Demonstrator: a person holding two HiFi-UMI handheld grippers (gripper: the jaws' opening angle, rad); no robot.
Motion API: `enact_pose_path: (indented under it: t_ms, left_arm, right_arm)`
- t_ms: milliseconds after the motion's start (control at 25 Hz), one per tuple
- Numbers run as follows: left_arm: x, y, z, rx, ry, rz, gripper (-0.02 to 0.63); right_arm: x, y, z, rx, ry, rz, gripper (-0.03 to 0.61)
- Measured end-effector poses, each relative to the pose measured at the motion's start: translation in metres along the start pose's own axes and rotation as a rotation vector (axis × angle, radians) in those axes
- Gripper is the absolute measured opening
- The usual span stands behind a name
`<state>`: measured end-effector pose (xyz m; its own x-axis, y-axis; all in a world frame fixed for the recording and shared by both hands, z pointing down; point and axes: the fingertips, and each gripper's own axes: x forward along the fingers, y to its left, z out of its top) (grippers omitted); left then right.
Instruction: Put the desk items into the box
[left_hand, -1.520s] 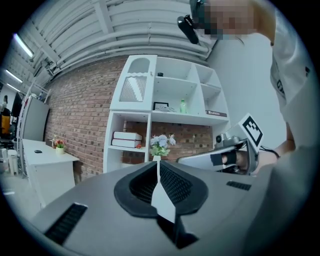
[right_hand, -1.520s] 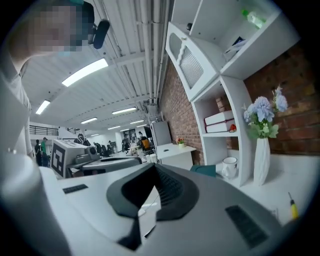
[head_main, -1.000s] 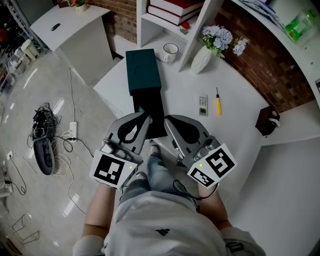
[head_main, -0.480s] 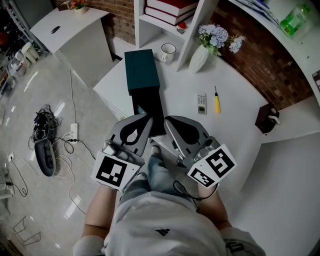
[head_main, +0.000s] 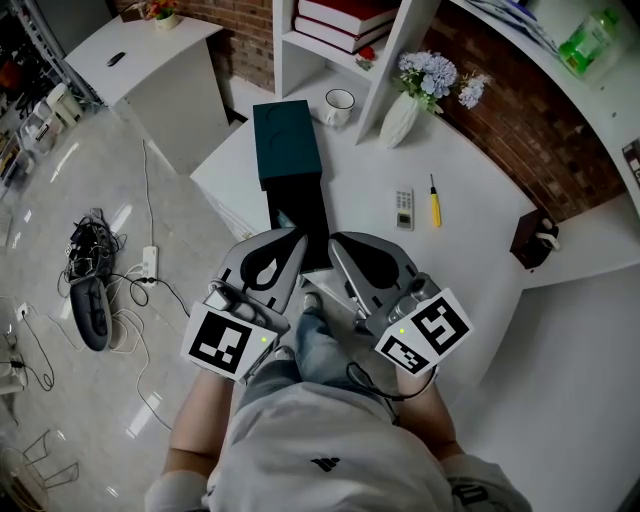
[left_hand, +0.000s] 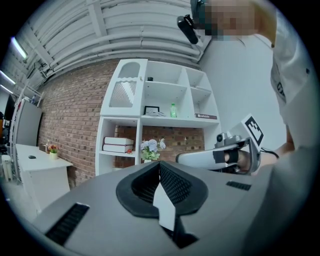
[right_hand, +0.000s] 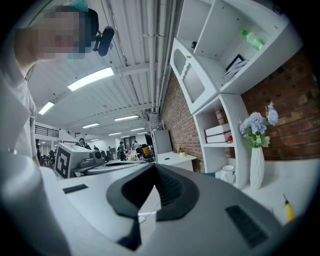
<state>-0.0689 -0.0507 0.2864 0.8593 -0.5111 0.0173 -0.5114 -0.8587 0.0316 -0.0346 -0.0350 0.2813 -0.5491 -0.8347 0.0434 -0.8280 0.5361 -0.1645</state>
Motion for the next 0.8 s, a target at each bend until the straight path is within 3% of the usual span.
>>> enact_pose_path:
  t_ms: [520,800]
  left_arm:
    - [-0.042,-0.005,0.006,0.023,-0.008,0.044,0.012]
    - [-0.054,-0.029,0.0,0.01,-0.009,-0.008,0.012]
  right_arm:
    - [0.004,0.042,-0.002,-0.041,-0.002,0.051,0.008]
    - [-0.02,0.059,-0.01,-0.042,0.0,0.012,0.008]
